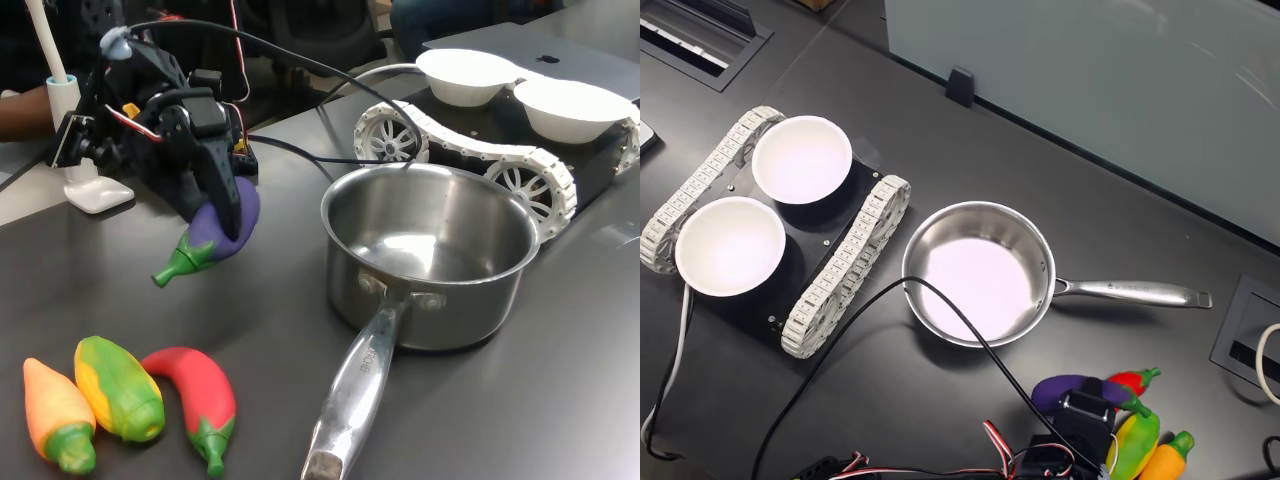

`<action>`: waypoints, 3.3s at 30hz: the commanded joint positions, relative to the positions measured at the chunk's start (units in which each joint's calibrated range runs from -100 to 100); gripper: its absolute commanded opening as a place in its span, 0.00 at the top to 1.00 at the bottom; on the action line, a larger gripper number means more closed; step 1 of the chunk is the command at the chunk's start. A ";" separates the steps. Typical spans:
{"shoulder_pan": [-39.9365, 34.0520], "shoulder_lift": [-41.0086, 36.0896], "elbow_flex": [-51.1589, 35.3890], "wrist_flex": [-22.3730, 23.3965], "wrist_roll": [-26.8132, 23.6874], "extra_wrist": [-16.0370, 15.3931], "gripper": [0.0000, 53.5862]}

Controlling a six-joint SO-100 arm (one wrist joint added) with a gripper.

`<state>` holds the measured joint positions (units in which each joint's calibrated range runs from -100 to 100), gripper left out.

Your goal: Pick up the brinjal and place them in the pan

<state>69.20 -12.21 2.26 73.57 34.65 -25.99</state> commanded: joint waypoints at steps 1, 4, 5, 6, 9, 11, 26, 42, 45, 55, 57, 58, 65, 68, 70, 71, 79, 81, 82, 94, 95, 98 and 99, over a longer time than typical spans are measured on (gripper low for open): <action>1.90 -7.74 0.42 -7.42 -4.88 -2.42 1.00; 1.45 -9.68 1.96 -9.81 -7.96 -2.67 1.00; 1.22 -10.36 2.51 -10.58 -9.13 -2.67 1.00; 0.87 -10.95 2.78 -11.18 -10.11 -2.67 1.00; -0.27 -12.97 3.42 -12.20 -12.41 -2.58 1.00; -0.96 -14.41 3.87 -12.63 -13.63 -2.42 1.00; -15.30 -26.39 6.60 -11.35 -20.61 6.74 1.00; -40.76 -42.67 14.78 -8.11 -25.45 20.36 1.00; -44.88 -45.37 16.96 -7.77 -25.98 21.95 1.00; -60.94 -53.72 25.23 -8.02 -26.86 31.28 1.00; -61.97 -54.31 26.22 -8.11 -26.91 31.70 1.00; -62.55 -54.56 26.77 -8.28 -26.91 31.95 1.00; -63.46 -53.72 30.77 -11.18 -27.20 32.79 1.00; -63.69 -52.70 32.86 -13.31 -27.35 32.96 1.00; -64.04 -52.11 33.95 -14.76 -27.45 33.30 1.00; -64.50 -51.86 34.68 -15.70 -27.45 33.89 1.00; -65.07 -47.64 35.58 -19.54 -27.89 34.98 1.00; -65.07 -46.71 35.31 -19.79 -27.89 35.06 1.00; -65.07 -46.04 35.04 -19.96 -27.99 35.06 1.00; -64.04 -41.06 34.77 -23.12 -28.08 35.31 1.00; -63.81 -40.56 34.77 -23.54 -28.13 35.31 1.00; -63.58 -39.29 34.58 -24.06 -28.18 35.31 1.00; -63.58 -38.70 34.31 -23.97 -28.23 35.40 1.00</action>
<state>4.84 -51.26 39.46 53.25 7.06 8.26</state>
